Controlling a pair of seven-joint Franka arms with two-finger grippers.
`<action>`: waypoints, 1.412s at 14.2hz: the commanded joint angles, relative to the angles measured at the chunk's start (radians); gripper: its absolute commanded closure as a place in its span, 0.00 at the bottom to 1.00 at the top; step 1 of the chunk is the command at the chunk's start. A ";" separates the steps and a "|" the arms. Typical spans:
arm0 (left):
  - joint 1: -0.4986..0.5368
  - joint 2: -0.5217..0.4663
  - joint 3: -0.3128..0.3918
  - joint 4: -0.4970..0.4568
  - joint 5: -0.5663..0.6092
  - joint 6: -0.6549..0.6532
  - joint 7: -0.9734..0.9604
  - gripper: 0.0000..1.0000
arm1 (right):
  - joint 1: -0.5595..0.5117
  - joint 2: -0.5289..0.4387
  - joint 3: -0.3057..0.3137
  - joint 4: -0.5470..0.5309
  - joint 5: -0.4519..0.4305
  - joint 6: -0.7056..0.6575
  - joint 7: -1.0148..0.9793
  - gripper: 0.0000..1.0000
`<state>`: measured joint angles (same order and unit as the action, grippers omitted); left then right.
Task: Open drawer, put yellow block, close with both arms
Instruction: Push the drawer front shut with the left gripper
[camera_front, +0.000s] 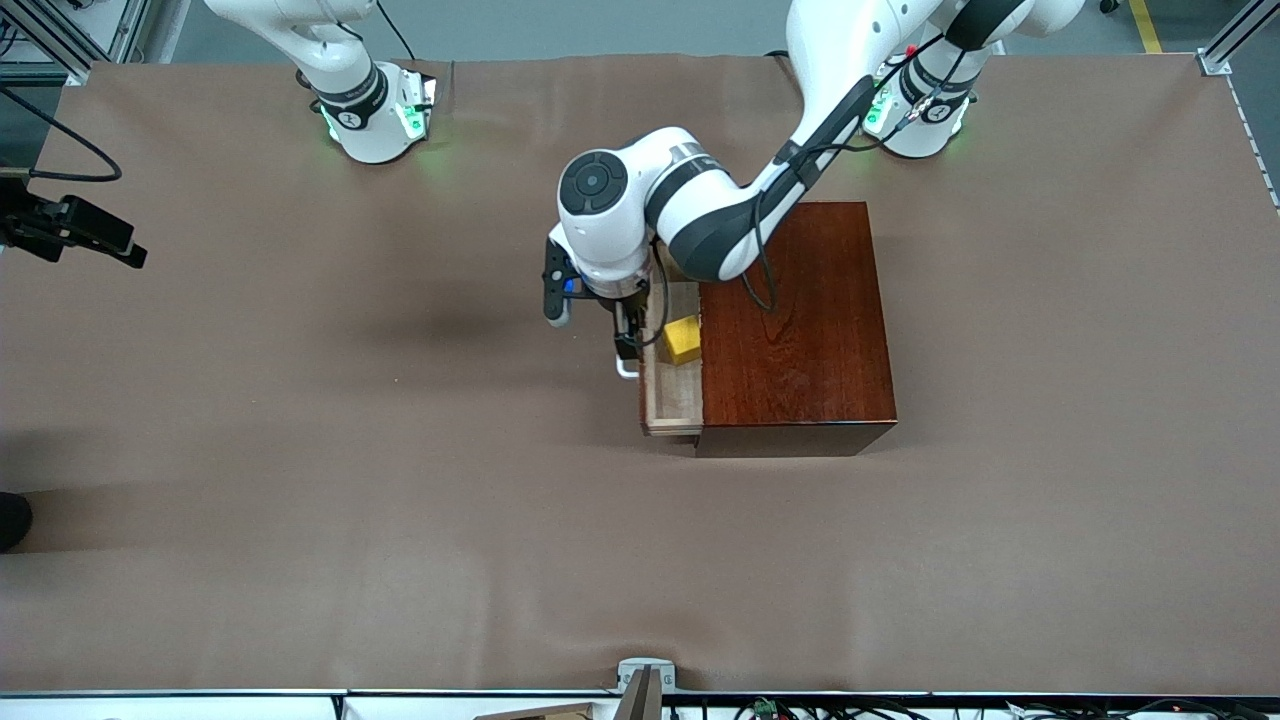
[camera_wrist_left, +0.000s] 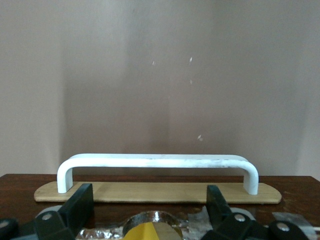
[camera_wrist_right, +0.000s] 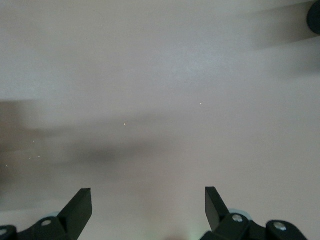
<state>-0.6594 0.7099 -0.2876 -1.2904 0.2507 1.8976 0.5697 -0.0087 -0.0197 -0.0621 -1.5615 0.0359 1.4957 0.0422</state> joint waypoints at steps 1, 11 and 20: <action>0.001 -0.041 0.036 -0.012 0.094 -0.098 0.012 0.00 | -0.008 -0.020 0.002 -0.002 0.013 -0.012 0.013 0.00; -0.002 -0.040 0.036 -0.017 0.176 -0.245 0.012 0.00 | -0.004 -0.019 0.004 0.000 0.009 -0.008 0.013 0.00; -0.008 -0.085 0.013 -0.004 0.125 -0.034 -0.386 0.00 | -0.008 -0.017 0.004 0.000 0.009 -0.008 0.013 0.00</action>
<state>-0.6637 0.6793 -0.2739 -1.2827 0.3900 1.8323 0.3244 -0.0087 -0.0202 -0.0626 -1.5572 0.0358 1.4957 0.0423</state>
